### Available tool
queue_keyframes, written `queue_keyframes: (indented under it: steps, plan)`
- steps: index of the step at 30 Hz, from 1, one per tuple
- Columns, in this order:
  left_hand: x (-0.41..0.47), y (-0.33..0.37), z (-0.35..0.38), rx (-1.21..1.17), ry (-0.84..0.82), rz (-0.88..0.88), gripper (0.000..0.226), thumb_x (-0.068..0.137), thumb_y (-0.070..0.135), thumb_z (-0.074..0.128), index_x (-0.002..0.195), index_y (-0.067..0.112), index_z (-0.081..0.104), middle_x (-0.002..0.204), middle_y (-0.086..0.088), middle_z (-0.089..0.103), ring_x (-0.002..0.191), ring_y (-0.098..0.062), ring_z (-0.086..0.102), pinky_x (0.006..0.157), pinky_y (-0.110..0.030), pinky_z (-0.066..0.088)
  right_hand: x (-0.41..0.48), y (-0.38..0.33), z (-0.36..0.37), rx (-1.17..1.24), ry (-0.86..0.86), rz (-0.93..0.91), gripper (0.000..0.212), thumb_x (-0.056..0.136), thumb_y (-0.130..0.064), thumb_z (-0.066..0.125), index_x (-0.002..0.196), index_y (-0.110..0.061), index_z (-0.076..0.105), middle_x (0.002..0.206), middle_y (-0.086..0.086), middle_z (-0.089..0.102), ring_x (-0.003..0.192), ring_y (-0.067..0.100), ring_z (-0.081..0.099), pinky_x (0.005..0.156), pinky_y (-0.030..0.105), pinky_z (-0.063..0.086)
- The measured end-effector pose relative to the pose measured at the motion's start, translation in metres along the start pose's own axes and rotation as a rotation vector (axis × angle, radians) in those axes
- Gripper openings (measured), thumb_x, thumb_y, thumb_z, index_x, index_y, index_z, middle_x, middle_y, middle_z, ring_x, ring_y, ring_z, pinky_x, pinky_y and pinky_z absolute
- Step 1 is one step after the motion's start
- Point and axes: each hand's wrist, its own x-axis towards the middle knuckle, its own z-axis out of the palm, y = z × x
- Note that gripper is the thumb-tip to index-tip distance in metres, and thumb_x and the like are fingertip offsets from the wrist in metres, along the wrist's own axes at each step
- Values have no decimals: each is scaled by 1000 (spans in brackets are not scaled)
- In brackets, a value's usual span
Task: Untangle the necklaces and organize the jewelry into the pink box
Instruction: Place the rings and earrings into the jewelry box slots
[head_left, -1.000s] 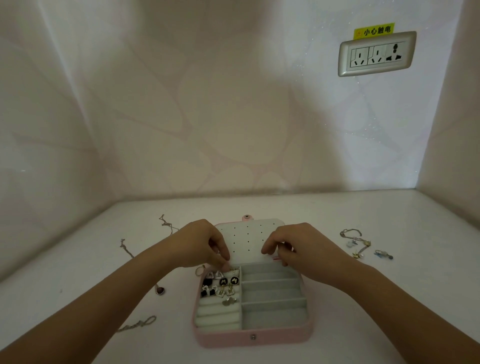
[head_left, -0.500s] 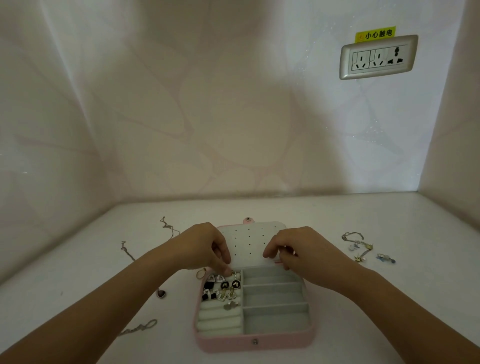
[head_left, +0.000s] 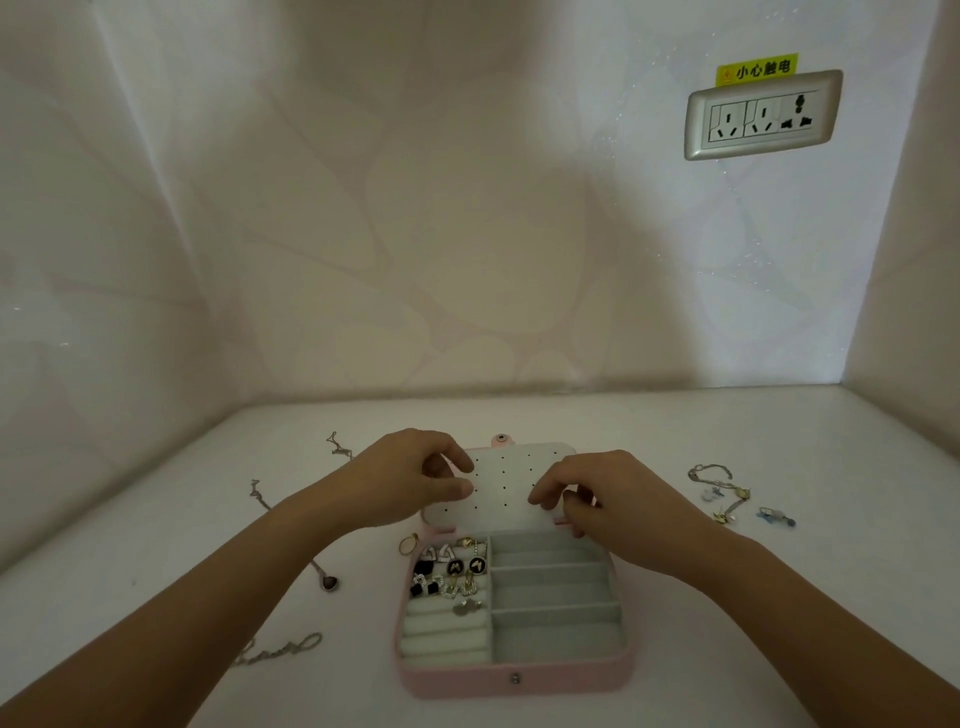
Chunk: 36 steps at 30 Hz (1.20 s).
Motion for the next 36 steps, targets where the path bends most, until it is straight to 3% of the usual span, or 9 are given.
queue_keyframes:
  steps: [5,12,14,17,22,26,31,34,36]
  plan:
    - [-18,-18,15,-177,119,75,13,90,27,62,97,37,66,96,18,68,92,8,60,87,-16,46,-2,0,0,24,-2,21,37,86,1,46,96,-24,71,90,-13,67,63,-9,60,61,7,42]
    - [-49,-29,53,-391,91,127,34,86,47,44,113,36,61,121,29,53,112,14,48,86,-5,39,-4,13,-39,14,112,151,41,85,3,49,84,-34,68,89,-14,68,63,2,63,61,25,55]
    - [-47,-26,60,-415,75,139,37,87,47,37,115,35,57,128,26,46,116,14,44,90,-7,38,-6,25,-52,-49,145,226,40,85,4,47,82,-31,67,89,-12,68,64,3,63,58,19,53]
    - [-41,-20,67,-437,96,156,42,88,46,30,116,29,56,126,22,46,117,12,41,95,-8,34,-9,42,-60,-141,140,330,41,84,8,44,83,-25,68,88,-7,67,70,2,59,50,8,41]
    - [-29,-15,75,-431,151,163,44,87,49,28,114,30,57,123,23,48,117,12,40,100,-12,31,-19,64,-81,-188,182,472,44,84,10,42,79,-24,68,88,-5,68,75,5,60,57,16,42]
    - [-15,-9,74,-350,134,192,38,90,48,29,112,32,55,118,23,49,112,8,44,96,-12,33,-24,67,-89,-297,70,547,34,89,3,47,90,-18,73,93,-3,64,83,11,57,62,14,39]
    - [-1,-8,70,-203,130,230,25,100,34,36,115,28,54,113,23,49,106,9,45,85,-3,31,-19,53,-79,-227,-51,490,30,84,-2,58,84,-28,71,86,-10,66,78,6,64,68,16,52]
    - [3,-11,71,-209,145,230,25,100,35,35,114,30,54,112,26,49,107,7,46,87,-5,33,-14,48,-67,-277,-37,396,20,89,-10,60,97,-25,70,85,-16,58,74,-3,56,62,5,43]
    - [5,-12,72,-247,163,223,24,100,35,35,112,30,55,110,28,51,108,5,46,88,-7,33,-9,47,-55,-305,-15,333,18,90,-15,61,104,-23,69,87,-15,58,79,0,56,65,6,41]
